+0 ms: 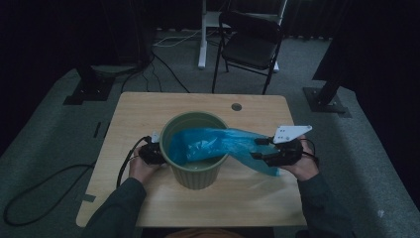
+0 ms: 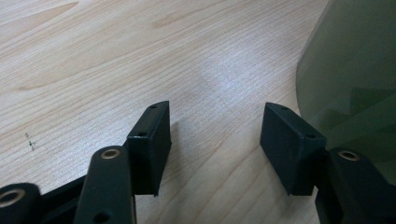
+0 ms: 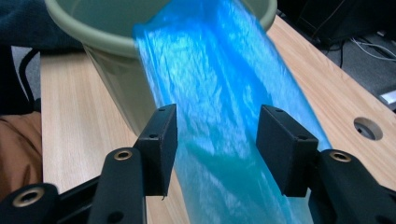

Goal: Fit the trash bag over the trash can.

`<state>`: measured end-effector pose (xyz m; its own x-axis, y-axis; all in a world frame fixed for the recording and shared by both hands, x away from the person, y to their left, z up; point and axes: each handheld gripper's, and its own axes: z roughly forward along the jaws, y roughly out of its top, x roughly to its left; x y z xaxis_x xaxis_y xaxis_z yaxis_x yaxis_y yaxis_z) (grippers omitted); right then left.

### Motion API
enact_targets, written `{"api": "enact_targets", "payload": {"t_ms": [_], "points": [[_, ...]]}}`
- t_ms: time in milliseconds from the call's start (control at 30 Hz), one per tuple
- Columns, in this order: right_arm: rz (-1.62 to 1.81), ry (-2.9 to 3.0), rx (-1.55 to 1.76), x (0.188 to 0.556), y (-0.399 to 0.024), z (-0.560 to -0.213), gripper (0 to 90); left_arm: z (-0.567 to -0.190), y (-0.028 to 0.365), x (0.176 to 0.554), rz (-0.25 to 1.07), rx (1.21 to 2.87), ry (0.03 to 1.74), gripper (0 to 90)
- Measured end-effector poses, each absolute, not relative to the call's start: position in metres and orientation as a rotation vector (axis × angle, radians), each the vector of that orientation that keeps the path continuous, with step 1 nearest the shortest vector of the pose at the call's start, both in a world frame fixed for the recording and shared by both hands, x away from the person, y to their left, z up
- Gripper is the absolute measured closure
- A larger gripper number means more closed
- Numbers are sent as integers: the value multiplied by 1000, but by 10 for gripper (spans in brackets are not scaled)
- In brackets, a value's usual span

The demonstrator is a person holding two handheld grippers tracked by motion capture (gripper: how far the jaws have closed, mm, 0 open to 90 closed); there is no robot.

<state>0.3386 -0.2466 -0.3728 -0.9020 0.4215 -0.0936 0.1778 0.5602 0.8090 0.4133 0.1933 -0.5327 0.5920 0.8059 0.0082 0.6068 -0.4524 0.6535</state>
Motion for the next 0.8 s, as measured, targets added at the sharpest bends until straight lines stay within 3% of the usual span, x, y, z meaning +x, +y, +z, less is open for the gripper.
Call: {"api": "enact_targets", "payload": {"t_ms": [200, 600, 700, 800], "points": [[1243, 2527, 515, 336, -248, -382, 459, -531, 193, 413, 420, 2217, 1129, 503], [1237, 2513, 498, 331, -235, -391, 388, -530, 193, 412, 409, 2208, 1138, 530], [1214, 2514, 498, 333, -230, -393, 404, -526, 194, 411, 414, 2173, 1138, 537], [1197, 2525, 508, 336, -228, -397, 484, -522, 196, 409, 411, 2150, 1139, 543]]}}
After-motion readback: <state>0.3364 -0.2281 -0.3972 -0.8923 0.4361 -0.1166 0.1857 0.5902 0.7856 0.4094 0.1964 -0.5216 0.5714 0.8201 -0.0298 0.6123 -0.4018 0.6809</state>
